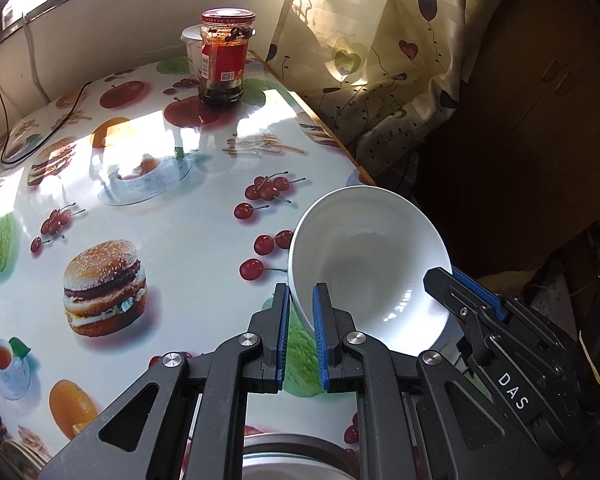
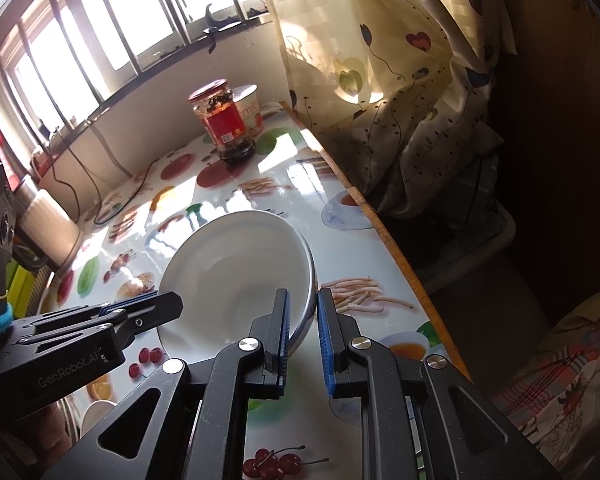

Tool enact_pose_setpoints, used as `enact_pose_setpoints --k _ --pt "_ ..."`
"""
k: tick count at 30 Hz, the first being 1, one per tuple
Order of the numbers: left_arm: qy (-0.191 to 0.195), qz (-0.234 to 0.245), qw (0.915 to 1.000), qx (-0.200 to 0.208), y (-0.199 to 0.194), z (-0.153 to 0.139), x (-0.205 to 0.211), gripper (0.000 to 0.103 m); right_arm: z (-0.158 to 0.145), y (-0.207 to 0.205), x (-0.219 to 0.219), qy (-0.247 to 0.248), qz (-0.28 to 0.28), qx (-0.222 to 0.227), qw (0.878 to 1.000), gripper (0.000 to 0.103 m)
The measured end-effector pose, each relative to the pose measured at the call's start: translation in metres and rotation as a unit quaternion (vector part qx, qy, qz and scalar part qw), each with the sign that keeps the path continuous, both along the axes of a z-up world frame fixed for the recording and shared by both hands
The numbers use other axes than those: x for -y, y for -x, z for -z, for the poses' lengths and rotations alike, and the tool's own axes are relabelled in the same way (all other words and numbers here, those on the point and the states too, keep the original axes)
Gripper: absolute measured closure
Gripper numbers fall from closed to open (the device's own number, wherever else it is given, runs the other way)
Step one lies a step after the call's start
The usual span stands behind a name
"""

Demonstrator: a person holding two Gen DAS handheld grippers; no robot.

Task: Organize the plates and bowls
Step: 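Lift the white bowl off the table with both grippers, then lower the held white bowl onto the stacked bowls with both grippers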

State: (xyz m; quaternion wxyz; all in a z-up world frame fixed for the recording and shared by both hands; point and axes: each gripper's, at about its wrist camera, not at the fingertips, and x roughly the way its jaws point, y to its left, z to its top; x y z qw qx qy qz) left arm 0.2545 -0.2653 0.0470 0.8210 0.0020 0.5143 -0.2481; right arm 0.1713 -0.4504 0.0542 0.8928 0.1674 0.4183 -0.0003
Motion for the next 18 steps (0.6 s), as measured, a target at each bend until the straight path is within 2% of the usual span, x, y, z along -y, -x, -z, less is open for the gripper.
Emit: enact_pose_setpoints --k 18 --pt "0.035 -0.004 0.9985 0.041 0.041 -0.039 -0.038 0.091 -0.045 0.045 -0.028 0.007 -0.005 0.045 0.999 0.089"
